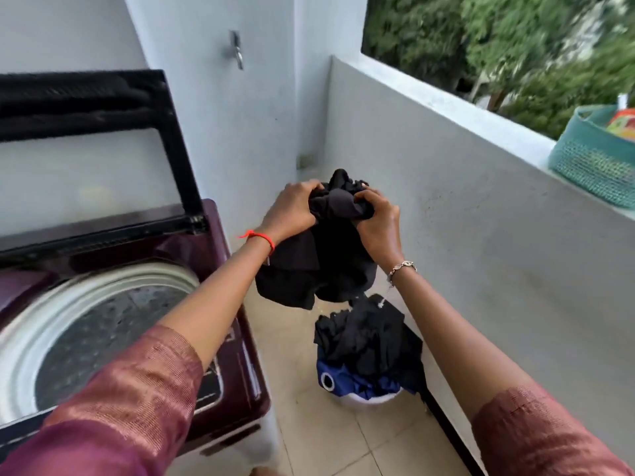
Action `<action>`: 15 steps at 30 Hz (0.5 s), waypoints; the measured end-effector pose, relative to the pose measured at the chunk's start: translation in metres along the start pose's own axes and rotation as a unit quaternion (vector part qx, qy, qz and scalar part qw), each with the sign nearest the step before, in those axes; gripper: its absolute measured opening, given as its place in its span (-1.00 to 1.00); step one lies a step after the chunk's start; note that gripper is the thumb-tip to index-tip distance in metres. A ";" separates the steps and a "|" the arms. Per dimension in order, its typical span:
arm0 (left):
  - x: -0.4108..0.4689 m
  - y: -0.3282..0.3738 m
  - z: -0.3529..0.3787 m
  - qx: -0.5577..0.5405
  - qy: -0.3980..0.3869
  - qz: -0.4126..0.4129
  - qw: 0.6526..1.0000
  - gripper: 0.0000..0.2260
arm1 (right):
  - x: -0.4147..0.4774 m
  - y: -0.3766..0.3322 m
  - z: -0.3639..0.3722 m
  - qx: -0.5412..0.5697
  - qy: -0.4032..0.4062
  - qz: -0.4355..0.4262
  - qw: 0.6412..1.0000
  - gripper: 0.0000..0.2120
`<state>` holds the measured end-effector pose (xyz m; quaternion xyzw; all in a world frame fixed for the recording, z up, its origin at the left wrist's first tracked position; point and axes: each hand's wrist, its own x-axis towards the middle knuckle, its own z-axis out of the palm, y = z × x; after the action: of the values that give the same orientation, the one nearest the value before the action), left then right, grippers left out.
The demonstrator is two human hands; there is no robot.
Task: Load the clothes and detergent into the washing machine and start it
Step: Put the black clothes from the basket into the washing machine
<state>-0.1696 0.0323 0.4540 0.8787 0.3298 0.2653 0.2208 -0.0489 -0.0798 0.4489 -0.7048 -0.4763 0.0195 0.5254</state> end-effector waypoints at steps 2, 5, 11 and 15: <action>-0.006 -0.002 -0.041 0.003 0.019 0.003 1.000 -0.62 | 0.004 -0.037 0.009 0.014 0.005 -0.022 1.000 -0.67; -0.022 -0.012 -0.109 0.017 0.042 0.000 0.999 -0.60 | 0.006 -0.096 0.031 0.033 0.008 -0.056 0.998 -0.70; -0.066 -0.044 -0.228 0.042 0.088 0.008 0.995 -0.61 | 0.000 -0.200 0.092 0.079 0.025 -0.106 0.991 -0.74; -0.101 -0.080 -0.287 0.055 0.104 -0.007 0.993 -0.60 | -0.013 -0.254 0.138 0.106 0.010 -0.108 0.988 -0.71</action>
<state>-0.4473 0.0783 0.5954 0.8546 0.3714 0.3351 0.1391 -0.2943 0.0091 0.5739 -0.5894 -0.5395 0.0059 0.6012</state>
